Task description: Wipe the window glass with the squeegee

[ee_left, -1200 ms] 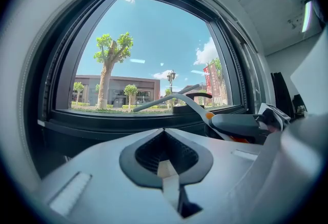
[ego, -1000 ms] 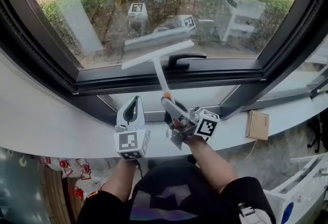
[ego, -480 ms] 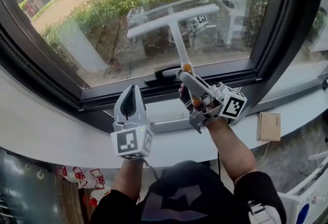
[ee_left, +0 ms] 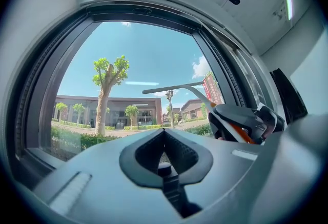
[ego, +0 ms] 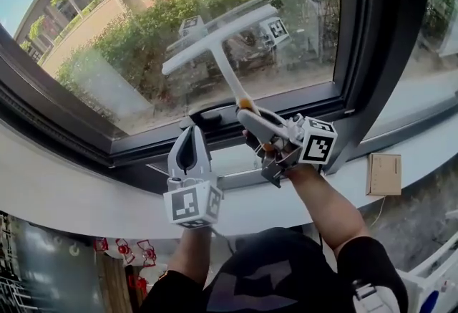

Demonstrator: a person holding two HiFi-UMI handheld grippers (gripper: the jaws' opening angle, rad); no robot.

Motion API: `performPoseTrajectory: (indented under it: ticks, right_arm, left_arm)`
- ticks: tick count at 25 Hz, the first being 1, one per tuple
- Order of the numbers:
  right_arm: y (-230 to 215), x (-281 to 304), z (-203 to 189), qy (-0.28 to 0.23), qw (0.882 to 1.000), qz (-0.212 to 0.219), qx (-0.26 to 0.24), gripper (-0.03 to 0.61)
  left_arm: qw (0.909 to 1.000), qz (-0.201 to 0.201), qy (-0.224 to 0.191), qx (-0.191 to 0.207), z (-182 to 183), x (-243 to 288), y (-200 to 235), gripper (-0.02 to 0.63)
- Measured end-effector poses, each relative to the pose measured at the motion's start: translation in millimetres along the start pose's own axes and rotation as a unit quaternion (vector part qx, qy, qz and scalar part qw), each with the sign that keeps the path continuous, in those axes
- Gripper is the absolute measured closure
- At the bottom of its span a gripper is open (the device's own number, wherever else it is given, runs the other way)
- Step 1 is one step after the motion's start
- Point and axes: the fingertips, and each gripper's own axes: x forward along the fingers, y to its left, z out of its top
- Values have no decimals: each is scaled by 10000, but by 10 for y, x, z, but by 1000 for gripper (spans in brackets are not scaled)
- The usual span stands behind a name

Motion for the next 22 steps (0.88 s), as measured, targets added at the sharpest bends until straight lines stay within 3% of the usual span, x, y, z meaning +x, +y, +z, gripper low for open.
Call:
performPoseTrajectory:
  ticks: [5,11,22]
  right_arm:
    - [-130,-599,-61,-41,9995,-260,185,529]
    - [-332,-1006,-355,-104,9961,-691,537,529]
    - [-330,-1173,-512,6,9940,-891,633,531]
  left_arm:
    - [9992,11,391,4,-402,-37,-476,595]
    - [9956,-144,922,-116,-938,-161,-704,595]
    - [9917,-444,1186,-231,-1192,-176,-920,595]
